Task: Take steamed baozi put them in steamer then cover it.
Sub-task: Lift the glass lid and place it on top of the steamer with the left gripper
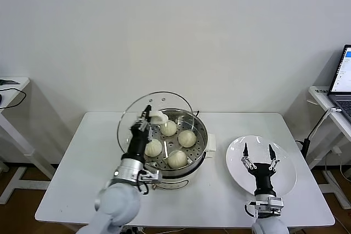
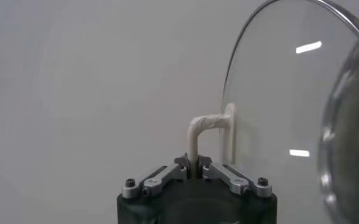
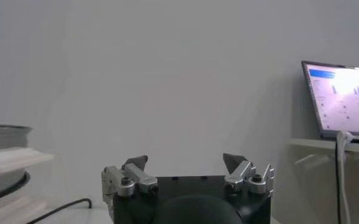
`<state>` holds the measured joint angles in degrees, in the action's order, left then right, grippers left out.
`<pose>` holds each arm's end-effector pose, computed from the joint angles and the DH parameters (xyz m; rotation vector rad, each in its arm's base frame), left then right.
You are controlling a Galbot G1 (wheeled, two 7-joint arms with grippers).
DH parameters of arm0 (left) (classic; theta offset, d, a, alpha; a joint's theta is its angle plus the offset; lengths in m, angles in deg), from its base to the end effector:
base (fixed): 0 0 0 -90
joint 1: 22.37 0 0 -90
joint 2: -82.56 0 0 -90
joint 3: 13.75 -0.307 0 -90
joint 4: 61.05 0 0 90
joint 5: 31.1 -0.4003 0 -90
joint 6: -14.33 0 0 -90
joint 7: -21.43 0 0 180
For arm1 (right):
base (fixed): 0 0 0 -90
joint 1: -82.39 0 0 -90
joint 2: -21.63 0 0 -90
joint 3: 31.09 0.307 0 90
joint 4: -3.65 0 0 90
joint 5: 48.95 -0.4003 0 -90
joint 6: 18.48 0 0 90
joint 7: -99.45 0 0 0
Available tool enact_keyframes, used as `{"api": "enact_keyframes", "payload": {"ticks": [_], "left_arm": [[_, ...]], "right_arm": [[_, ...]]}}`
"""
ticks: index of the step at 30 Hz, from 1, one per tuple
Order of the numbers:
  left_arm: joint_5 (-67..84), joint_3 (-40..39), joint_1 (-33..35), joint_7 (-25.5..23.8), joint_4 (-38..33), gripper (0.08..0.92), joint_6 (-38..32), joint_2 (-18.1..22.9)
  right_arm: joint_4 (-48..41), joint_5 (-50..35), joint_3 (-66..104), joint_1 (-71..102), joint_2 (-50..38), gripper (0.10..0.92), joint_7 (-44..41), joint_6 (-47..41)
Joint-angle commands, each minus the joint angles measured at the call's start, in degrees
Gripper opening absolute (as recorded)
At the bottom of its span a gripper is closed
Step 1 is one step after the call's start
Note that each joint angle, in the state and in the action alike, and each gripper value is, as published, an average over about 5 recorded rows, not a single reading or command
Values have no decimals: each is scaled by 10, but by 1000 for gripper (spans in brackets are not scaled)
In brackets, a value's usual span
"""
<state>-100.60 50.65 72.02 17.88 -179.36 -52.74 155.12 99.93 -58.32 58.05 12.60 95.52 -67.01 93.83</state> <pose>0.3048 -0.1102 -0.1813 0.0377 2.2805 1.8258 0.2854 -0.0673 -0.3763 0.2353 2.9797 -0.1161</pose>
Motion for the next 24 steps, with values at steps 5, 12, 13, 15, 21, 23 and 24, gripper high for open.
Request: {"api": "enact_keyframes", "payload": {"ticks": [5, 12, 13, 15, 21, 23, 24], "left_arm": [[-106, -64, -35, -103, 62, 190, 53, 33], [-110, -63, -41, -105, 78, 190, 55, 47], [-110, -64, -41, -105, 79, 190, 55, 48], [-110, -65, -41, -104, 80, 190, 55, 50], [-110, -66, -42, -99, 85, 190, 54, 60], [-110, -66, -43, -97, 87, 190, 53, 61], [-110, -66, -44, -96, 88, 190, 53, 62]], "right_arm": [[-13, 2, 6, 1, 4, 823, -2, 2], [-14, 2, 10, 1, 3, 823, -2, 3], [-14, 2, 11, 1, 3, 823, -2, 3], [-15, 2, 11, 1, 3, 823, -2, 3], [-21, 5, 8, -2, 5, 823, -3, 4], [-21, 5, 7, -3, 6, 823, -3, 4], [-22, 5, 7, -3, 6, 823, -3, 4]]}}
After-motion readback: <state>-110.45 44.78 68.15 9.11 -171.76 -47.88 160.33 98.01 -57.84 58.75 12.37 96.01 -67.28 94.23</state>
